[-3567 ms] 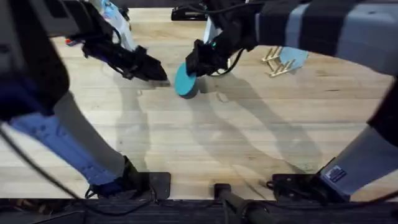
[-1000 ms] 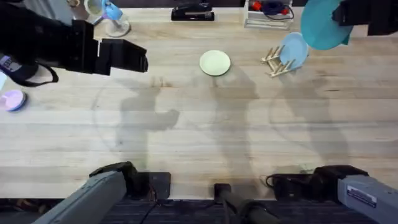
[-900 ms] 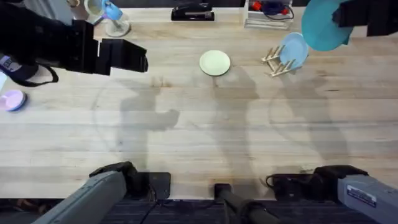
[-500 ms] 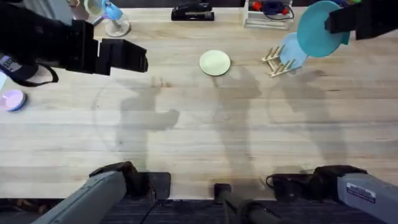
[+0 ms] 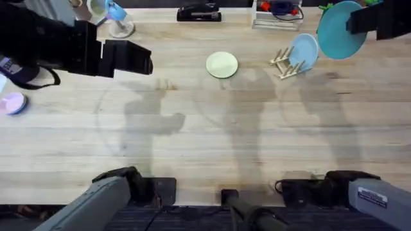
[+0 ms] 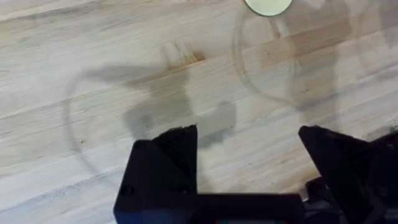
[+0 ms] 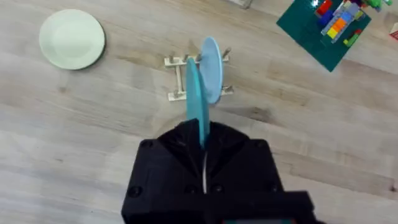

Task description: Pick up the plates from the table one by one and place each into a slot on the dish rack.

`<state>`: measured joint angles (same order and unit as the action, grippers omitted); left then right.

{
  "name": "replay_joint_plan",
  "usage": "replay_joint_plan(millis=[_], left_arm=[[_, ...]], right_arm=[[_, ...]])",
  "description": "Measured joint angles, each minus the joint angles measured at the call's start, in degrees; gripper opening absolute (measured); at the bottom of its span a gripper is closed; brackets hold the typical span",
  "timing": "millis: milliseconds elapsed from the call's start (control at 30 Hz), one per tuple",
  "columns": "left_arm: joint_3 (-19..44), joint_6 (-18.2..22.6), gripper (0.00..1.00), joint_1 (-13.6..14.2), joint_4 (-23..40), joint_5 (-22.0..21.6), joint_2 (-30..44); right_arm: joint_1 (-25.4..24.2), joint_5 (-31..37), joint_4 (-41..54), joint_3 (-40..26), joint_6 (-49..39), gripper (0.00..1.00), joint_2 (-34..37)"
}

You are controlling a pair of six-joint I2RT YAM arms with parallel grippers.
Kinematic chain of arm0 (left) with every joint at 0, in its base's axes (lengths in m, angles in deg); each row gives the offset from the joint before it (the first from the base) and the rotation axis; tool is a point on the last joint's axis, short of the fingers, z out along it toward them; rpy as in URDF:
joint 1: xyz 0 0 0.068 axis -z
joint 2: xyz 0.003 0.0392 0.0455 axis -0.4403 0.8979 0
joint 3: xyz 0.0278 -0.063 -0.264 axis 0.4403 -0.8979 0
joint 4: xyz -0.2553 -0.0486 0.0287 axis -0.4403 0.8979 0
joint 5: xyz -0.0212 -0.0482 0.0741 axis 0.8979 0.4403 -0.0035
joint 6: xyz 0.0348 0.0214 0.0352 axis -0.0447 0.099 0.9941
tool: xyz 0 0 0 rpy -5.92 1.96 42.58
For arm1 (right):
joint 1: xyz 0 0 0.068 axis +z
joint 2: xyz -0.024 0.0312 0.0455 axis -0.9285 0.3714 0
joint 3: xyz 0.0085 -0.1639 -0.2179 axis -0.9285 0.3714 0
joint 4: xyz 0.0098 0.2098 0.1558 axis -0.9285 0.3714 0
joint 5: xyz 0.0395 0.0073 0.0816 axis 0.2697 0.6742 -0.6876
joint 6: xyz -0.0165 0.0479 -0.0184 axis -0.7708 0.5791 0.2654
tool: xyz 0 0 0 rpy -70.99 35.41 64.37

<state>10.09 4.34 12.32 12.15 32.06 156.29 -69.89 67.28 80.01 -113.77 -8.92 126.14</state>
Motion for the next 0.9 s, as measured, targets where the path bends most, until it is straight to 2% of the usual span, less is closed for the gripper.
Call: replay_joint_plan(millis=[333,900], left_arm=[[0.0,0.0,0.995,0.0,0.0,0.0,0.0],[0.0,0.0,0.994,0.0,0.0,0.0,0.0]], right_arm=[[0.02,0.0,-1.0,0.0,-1.25,0.028,0.49],[0.02,0.0,-3.89,0.0,-0.99,0.029,9.01]])
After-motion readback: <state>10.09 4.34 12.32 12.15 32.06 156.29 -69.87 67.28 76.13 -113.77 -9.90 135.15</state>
